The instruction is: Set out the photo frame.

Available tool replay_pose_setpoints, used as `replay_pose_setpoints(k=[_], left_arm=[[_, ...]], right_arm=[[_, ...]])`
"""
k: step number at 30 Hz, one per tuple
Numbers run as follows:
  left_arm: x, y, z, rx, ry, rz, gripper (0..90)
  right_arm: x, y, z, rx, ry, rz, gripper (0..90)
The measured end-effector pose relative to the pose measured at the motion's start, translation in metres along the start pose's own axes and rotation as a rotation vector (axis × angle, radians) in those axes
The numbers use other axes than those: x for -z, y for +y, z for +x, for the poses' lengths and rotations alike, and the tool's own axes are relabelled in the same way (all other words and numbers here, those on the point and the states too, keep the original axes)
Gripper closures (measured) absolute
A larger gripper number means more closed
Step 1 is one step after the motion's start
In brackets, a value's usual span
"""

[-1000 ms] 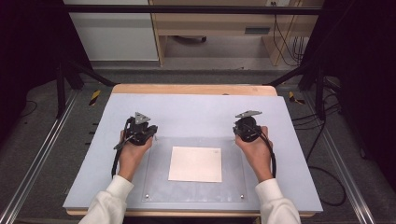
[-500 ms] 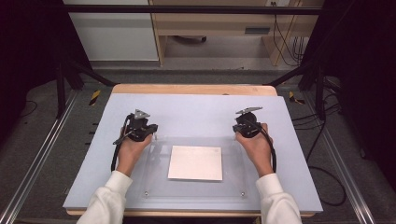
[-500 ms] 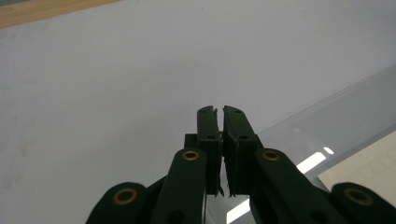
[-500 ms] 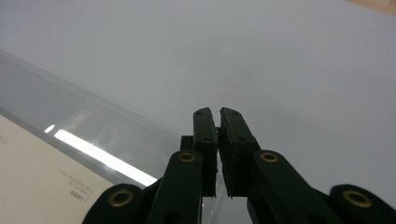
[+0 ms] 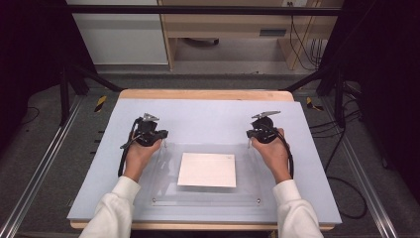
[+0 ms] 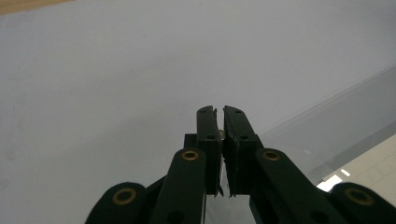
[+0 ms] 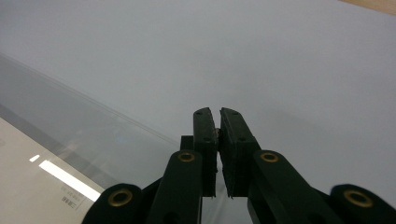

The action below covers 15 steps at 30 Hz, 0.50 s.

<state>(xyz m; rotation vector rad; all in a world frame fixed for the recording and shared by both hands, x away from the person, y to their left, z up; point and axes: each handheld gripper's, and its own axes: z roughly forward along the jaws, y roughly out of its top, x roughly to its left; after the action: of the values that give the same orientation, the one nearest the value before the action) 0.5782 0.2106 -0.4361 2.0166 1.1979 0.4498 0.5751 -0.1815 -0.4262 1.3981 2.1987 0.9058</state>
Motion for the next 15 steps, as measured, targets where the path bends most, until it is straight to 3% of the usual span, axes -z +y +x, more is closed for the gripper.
replay_pose_setpoints(k=[9,15], left_arm=[[-0.0016,0.0014,0.0022,-0.002,-0.009,0.012,85.3],[-0.0038,0.0044,0.005,0.009,-0.02,0.027,85.3]], right_arm=[[-0.0007,0.0006,-0.002,0.013,0.015,-0.004,85.5],[-0.0027,0.002,-0.0055,-0.015,0.036,-0.002,85.3]])
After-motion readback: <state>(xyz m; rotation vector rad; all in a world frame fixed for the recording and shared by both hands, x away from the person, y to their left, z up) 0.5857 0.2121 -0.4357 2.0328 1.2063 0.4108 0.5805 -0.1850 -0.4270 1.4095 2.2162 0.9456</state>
